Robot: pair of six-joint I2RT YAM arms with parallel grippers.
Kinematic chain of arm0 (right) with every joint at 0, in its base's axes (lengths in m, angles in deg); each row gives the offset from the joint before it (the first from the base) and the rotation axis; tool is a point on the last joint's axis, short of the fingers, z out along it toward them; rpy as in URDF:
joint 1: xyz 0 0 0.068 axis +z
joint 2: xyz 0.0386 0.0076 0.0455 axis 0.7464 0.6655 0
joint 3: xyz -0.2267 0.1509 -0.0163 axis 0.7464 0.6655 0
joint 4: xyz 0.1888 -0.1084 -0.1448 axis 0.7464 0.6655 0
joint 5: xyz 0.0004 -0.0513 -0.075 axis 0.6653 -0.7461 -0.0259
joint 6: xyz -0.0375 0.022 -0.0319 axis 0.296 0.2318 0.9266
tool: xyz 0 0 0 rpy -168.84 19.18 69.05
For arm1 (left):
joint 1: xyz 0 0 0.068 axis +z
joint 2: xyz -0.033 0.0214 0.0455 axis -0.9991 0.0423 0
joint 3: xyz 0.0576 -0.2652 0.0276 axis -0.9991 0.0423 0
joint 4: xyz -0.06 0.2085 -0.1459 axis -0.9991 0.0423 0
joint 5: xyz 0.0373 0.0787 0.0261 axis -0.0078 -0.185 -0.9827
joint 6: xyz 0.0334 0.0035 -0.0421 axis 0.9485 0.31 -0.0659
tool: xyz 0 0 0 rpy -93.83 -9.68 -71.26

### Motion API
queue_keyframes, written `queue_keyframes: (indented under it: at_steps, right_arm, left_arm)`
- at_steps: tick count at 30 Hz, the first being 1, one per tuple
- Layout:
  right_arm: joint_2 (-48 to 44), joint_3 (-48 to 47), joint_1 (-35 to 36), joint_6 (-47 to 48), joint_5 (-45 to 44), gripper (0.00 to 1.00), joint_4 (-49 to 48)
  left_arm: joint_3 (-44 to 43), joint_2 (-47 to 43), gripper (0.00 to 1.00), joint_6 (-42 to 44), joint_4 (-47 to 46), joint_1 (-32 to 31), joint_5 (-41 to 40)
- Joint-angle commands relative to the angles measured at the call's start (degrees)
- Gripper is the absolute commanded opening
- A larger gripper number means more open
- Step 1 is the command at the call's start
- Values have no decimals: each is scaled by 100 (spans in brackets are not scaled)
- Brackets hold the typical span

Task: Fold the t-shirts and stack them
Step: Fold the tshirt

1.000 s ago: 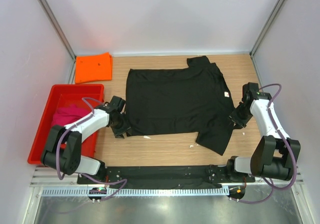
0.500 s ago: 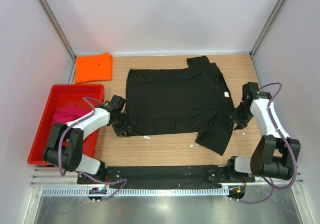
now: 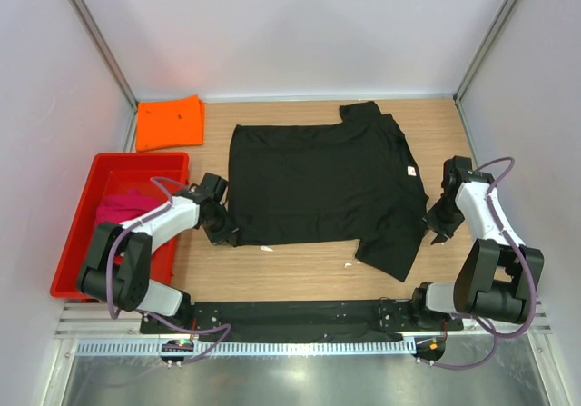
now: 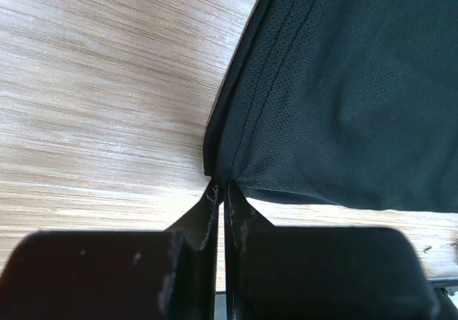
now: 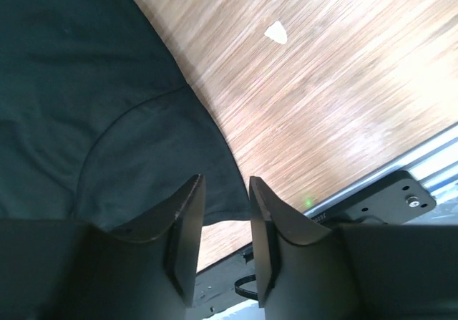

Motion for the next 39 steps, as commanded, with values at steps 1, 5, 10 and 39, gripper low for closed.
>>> queue_keyframes:
  at_steps: [1, 5, 10, 39]
  right_arm:
    - [32, 147, -21, 74, 272, 36, -336]
    - [296, 287, -12, 232, 482, 38, -678]
    - [489, 384, -21, 153, 667, 41, -1118]
    - [1069, 867, -21, 75, 439, 26, -1971]
  left_arm:
    - [137, -133, 0, 54, -117, 63, -163]
    - [146, -317, 0, 115, -73, 63, -111]
    - [94, -274, 0, 203, -73, 63, 12]
    - [5, -344, 0, 274, -2, 63, -58]
